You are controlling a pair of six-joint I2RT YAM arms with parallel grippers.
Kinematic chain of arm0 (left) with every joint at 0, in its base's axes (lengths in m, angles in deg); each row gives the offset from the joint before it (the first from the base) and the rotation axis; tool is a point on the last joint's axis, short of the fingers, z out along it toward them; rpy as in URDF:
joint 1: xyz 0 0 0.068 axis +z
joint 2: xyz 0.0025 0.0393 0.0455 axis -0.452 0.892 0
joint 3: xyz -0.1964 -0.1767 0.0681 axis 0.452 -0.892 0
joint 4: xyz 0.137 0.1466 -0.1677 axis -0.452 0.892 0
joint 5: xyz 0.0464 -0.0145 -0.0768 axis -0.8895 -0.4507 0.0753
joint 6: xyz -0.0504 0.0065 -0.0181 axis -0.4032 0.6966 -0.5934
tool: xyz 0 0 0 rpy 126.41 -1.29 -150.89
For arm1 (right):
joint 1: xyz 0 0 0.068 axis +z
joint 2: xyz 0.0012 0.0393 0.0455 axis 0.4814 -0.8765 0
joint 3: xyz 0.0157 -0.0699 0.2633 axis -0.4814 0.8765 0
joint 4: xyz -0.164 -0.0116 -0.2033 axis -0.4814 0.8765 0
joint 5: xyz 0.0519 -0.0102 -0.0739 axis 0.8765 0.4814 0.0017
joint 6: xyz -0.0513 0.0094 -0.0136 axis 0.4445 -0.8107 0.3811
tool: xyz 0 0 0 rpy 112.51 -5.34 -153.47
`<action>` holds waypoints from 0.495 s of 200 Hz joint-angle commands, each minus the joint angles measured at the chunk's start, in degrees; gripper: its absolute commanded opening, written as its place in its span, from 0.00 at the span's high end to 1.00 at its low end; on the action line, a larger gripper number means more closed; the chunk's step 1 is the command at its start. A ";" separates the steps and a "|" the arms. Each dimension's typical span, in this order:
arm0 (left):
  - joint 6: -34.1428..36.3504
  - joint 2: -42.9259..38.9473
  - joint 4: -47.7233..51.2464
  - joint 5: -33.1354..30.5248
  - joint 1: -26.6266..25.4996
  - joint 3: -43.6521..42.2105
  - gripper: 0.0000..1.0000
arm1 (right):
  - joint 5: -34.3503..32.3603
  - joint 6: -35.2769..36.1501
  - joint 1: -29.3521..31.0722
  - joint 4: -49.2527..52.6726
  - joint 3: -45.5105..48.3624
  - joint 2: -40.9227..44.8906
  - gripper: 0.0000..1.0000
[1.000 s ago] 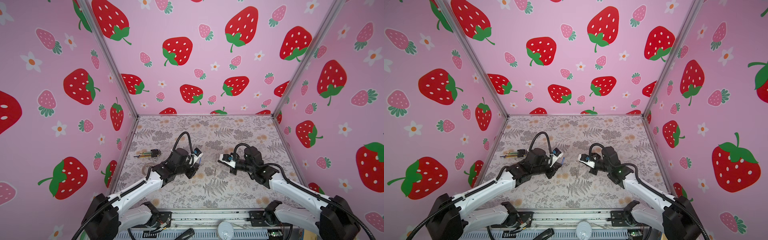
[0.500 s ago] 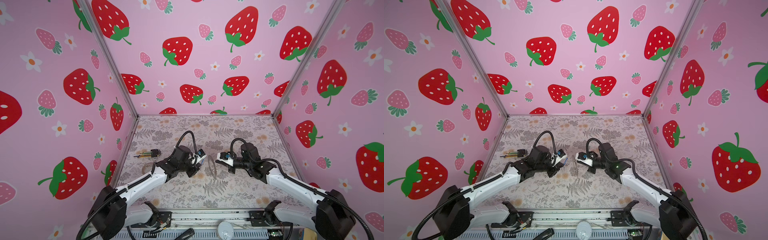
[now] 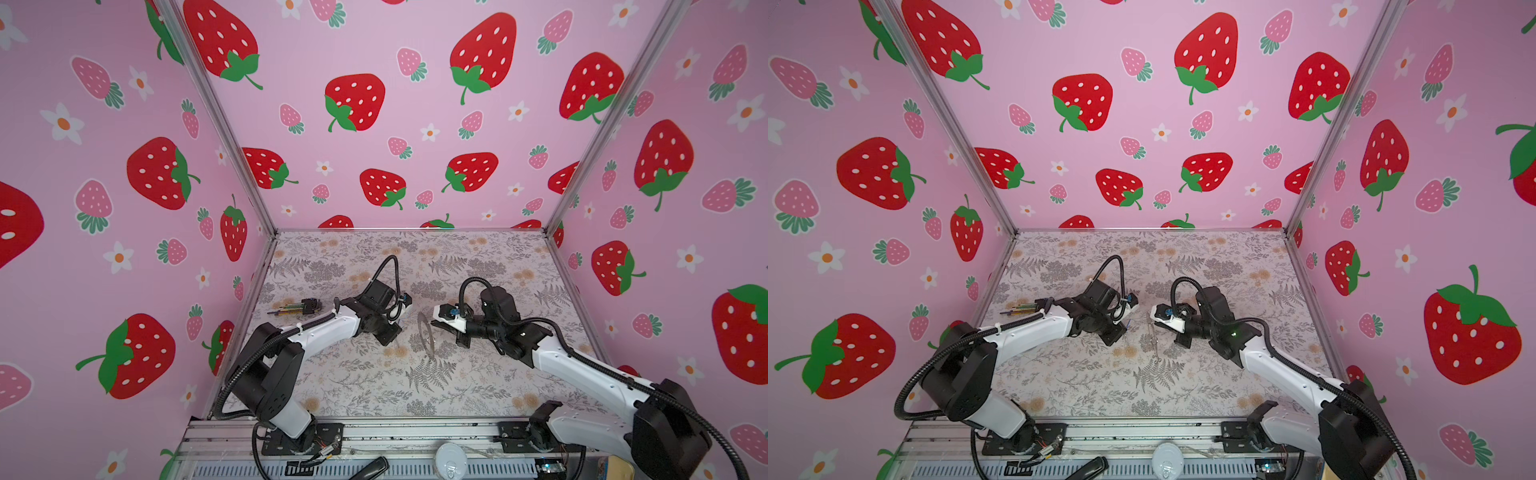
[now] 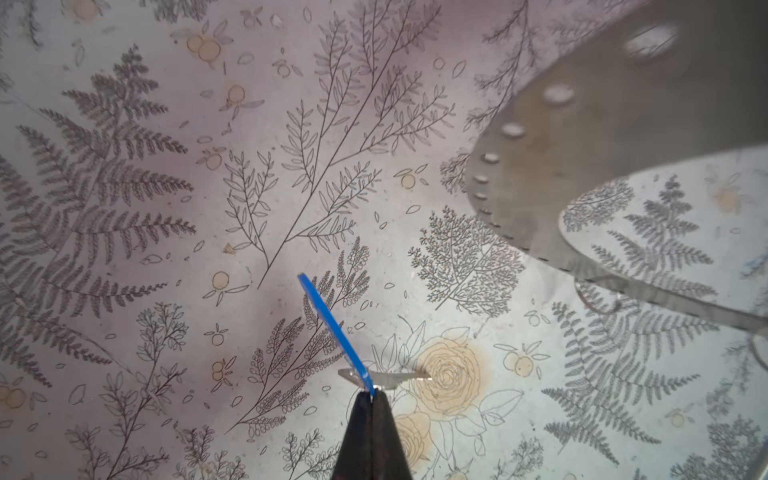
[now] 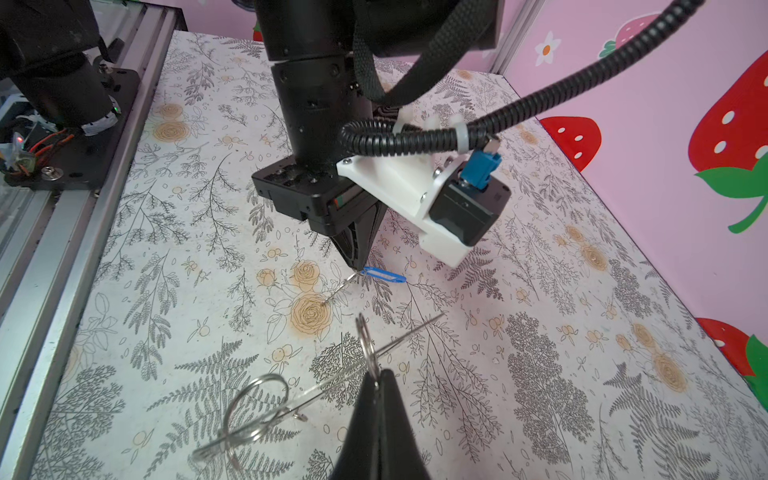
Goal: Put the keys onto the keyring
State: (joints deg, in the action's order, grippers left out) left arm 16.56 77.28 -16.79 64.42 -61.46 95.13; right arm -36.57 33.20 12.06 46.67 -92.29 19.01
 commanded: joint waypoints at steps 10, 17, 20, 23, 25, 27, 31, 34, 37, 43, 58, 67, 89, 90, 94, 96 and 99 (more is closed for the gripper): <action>-1.70 3.02 4.24 -0.73 0.23 4.49 1.00 | 0.18 1.32 0.29 -1.01 1.25 0.14 1.00; -2.02 3.66 4.76 -0.83 0.22 5.11 1.00 | -0.04 1.37 0.29 -0.98 1.34 0.16 1.00; -2.22 3.95 4.97 -0.92 0.22 5.29 1.00 | -0.15 1.39 0.29 -0.87 1.36 0.25 1.00; -2.43 4.15 5.11 -1.04 0.22 5.45 1.00 | -0.17 1.45 0.29 -0.87 1.38 0.24 1.00; -2.54 4.29 5.15 -1.17 0.22 5.59 1.00 | -0.22 1.44 0.29 -0.85 1.41 0.24 1.00; -2.74 4.41 5.32 -1.25 0.29 5.76 1.00 | -0.31 1.50 0.29 -0.88 1.51 0.35 1.00; -2.99 4.67 5.53 -1.70 0.24 6.01 1.00 | -0.35 1.57 0.25 -0.94 1.58 0.35 1.00; -3.16 4.90 5.76 -2.01 0.23 6.13 1.00 | -0.41 1.65 0.29 -0.93 1.63 0.41 1.00; -3.28 5.05 5.82 -2.18 0.22 6.35 1.00 | -0.43 1.68 0.29 -0.96 1.66 0.41 1.00; -3.47 5.28 6.28 -2.57 0.22 6.50 1.00 | -0.52 1.69 0.29 -1.04 1.90 0.54 1.00; -4.19 4.94 6.89 -4.83 0.22 6.46 0.95 | -0.79 2.03 0.29 -1.32 2.34 0.66 1.00; -4.62 4.07 6.63 -5.71 0.27 6.00 0.87 | -1.00 2.11 0.29 -1.29 2.43 0.66 1.00; -4.92 1.55 4.91 -6.65 0.27 3.77 0.82 | -1.14 2.53 0.29 -1.51 2.58 0.58 1.00; -4.95 1.38 4.81 -6.73 0.25 3.74 0.82 | -1.14 2.53 0.29 -1.51 2.58 0.58 1.00; -5.05 1.07 4.55 -6.89 0.23 3.50 0.81 | -1.07 2.49 0.29 -1.52 2.64 0.43 1.00; -5.10 0.93 4.46 -7.00 0.27 3.33 0.80 | -1.06 2.49 0.29 -1.52 2.61 0.36 1.00; -5.14 0.72 4.30 -7.17 0.23 3.23 0.79 | -1.01 2.53 0.29 -1.58 2.63 0.33 1.00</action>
State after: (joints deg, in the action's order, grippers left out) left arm 12.47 80.91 -12.57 59.83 -61.42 99.31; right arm -38.08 34.40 12.11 46.37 -90.15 19.01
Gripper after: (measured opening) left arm 0.175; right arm 0.046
